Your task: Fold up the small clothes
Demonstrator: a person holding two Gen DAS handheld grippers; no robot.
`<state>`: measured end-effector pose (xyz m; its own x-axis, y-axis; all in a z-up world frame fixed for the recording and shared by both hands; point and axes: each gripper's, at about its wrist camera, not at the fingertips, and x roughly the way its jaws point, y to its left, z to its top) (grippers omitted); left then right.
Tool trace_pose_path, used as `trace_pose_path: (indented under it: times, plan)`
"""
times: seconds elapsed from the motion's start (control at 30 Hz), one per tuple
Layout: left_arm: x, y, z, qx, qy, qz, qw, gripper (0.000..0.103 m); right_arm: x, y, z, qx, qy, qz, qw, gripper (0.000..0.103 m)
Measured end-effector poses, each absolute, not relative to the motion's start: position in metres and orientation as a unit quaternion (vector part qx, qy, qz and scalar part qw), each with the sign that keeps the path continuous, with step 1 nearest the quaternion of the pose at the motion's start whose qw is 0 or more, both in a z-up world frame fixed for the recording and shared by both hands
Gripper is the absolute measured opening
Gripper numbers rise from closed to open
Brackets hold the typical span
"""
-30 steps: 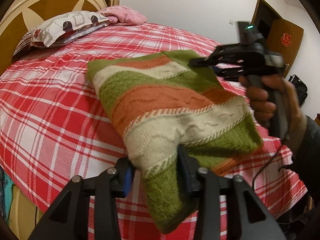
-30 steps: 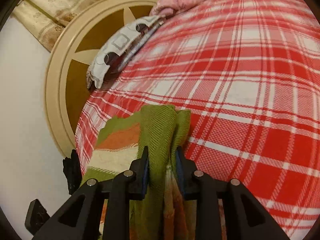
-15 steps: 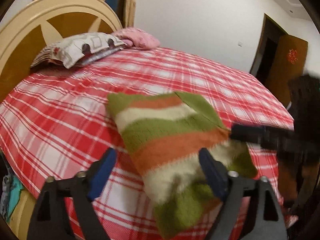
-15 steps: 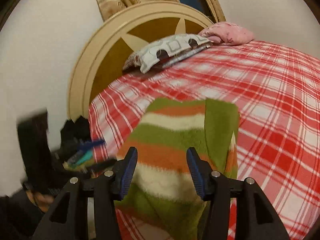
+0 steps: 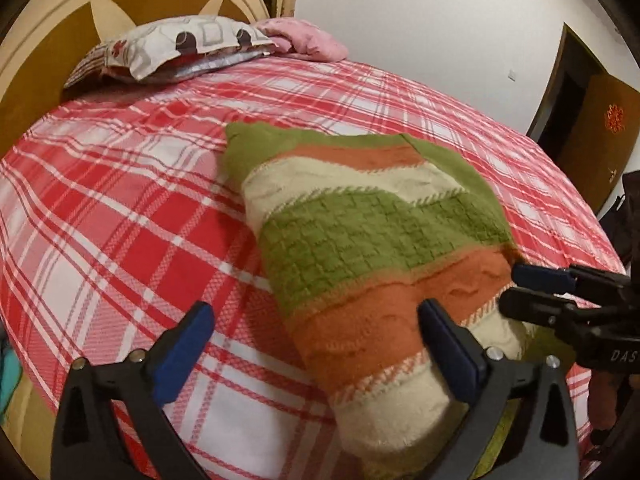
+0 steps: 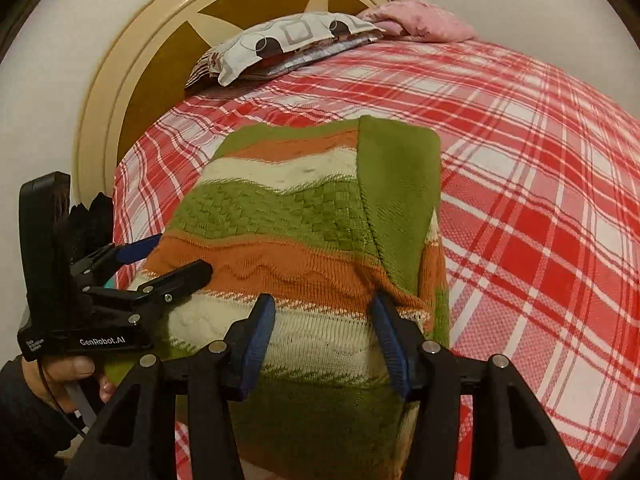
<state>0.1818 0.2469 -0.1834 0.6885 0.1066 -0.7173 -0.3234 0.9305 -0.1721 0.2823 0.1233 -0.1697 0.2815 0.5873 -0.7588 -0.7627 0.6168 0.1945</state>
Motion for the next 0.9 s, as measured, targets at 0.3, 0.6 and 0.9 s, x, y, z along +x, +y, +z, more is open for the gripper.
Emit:
trace_pose_path:
  times: [0.3,0.6,0.9]
  plan:
    - [0.142,0.225,-0.147,-0.101,0.378,0.150,0.908,0.103,0.247,0.098,-0.166,-0.106,0.409,0.412,0.807,0.053]
    - [0.091,0.191,-0.081,-0.066,0.303,0.129,0.942,0.103,0.201,0.052,-0.089,-0.063,0.322,0.378,0.866,0.053]
    - [0.073,0.174,-0.044,-0.057,0.262,0.110,0.957,0.103,0.151,0.022,-0.033,-0.060,0.247,0.360,0.898,0.054]
